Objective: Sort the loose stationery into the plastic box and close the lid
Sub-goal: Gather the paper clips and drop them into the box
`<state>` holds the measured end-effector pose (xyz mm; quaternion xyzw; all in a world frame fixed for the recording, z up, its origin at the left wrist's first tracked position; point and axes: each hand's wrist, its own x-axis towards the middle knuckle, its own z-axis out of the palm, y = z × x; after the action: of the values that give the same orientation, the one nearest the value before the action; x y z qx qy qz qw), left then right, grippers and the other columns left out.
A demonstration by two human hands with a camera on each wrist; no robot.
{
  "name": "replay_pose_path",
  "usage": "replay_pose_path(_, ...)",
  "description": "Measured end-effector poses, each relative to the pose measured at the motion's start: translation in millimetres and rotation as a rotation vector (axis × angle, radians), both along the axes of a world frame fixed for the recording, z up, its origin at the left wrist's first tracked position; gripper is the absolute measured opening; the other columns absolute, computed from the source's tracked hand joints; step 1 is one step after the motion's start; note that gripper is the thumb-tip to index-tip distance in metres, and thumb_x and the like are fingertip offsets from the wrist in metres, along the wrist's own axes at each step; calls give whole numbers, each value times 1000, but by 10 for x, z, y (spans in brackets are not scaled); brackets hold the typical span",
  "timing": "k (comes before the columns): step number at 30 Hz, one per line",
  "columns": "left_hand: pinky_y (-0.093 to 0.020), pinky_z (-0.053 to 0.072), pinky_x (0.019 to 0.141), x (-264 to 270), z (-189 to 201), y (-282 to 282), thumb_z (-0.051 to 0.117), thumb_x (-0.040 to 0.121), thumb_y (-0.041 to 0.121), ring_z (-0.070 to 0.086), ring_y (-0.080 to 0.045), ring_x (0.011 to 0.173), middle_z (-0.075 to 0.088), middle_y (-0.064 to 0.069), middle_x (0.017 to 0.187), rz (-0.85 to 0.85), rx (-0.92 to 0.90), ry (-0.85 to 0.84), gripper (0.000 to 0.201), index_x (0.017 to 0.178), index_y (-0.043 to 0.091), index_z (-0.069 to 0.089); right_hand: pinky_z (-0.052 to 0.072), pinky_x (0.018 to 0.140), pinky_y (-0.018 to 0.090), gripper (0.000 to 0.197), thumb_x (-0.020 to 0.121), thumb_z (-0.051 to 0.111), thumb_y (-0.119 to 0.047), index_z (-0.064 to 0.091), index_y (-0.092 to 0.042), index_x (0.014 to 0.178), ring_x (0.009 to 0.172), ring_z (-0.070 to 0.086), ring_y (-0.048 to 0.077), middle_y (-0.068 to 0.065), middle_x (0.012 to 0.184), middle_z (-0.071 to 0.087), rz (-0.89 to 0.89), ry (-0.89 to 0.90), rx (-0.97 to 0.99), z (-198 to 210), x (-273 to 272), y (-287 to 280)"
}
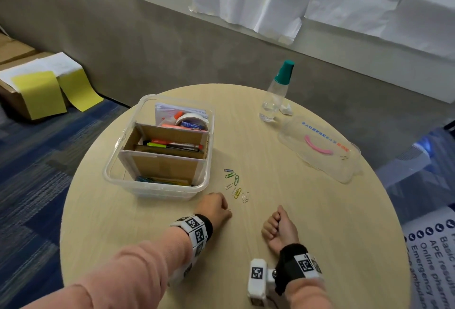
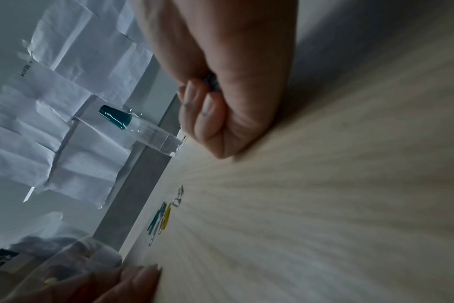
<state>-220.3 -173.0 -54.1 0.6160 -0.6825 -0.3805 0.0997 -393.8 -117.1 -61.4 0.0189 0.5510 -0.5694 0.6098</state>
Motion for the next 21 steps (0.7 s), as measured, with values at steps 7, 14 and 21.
replay_pose_path(7, -33, 48, 86, -81, 171, 28, 47, 95, 17, 59, -28, 101, 58, -14, 113, -267, -104, -329, 22, 108, 4, 58, 16, 29, 11, 43, 98, 39, -31, 32, -17, 58, 24, 23, 7, -5, 33, 27, 57, 19, 24, 21, 5, -22)
replay_pose_path(14, -33, 47, 83, -90, 237, 40, 45, 95, 5, 58, -29, 104, 54, -14, 115, -246, -169, -483, 20, 113, 3, 54, 15, 29, 10, 43, 98, 40, -32, 33, -17, 58, 23, 23, 7, -6, 33, 27, 72, 23, 25, 6, 11, 11)
replay_pose_path(21, -33, 48, 83, -35, 226, 9, 43, 95, 5, 59, -30, 103, 57, -16, 115, -356, -111, -506, 21, 112, 1, 55, 16, 28, 12, 42, 98, 40, -31, 33, -17, 59, 23, 23, 7, -6, 33, 27, 54, 28, 15, 0, 21, 38)
